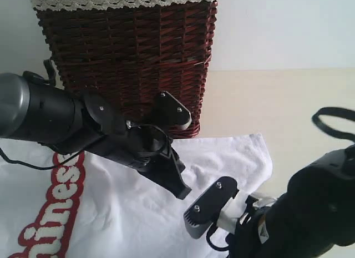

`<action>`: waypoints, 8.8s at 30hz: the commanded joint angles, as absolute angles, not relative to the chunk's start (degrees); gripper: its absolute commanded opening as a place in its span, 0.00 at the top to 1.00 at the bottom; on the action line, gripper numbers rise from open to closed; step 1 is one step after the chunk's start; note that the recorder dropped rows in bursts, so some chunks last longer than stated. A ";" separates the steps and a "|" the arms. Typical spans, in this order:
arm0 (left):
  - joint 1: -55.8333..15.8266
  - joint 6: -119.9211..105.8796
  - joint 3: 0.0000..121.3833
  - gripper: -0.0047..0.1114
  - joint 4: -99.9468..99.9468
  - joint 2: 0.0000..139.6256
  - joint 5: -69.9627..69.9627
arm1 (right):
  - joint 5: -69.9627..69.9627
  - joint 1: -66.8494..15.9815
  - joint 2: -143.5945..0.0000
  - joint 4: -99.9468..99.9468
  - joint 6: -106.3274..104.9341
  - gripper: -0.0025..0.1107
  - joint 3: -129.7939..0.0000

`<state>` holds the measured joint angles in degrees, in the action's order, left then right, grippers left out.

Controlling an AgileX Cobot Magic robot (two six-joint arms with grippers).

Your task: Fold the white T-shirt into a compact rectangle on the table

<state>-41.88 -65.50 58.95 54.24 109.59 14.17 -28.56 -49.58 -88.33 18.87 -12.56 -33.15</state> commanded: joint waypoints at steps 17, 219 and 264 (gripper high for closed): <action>-38.84 -65.79 62.17 0.96 56.76 118.10 12.82 | -29.30 -50.01 -94.08 18.93 -11.75 0.98 -32.96; 7.33 -92.92 43.51 0.07 -6.57 102.63 33.28 | -16.68 -20.30 -83.34 -16.37 18.47 0.98 -30.12; 7.33 -92.27 40.12 0.07 -2.55 99.83 28.35 | -16.11 -20.30 -83.34 -15.80 18.09 0.98 -29.51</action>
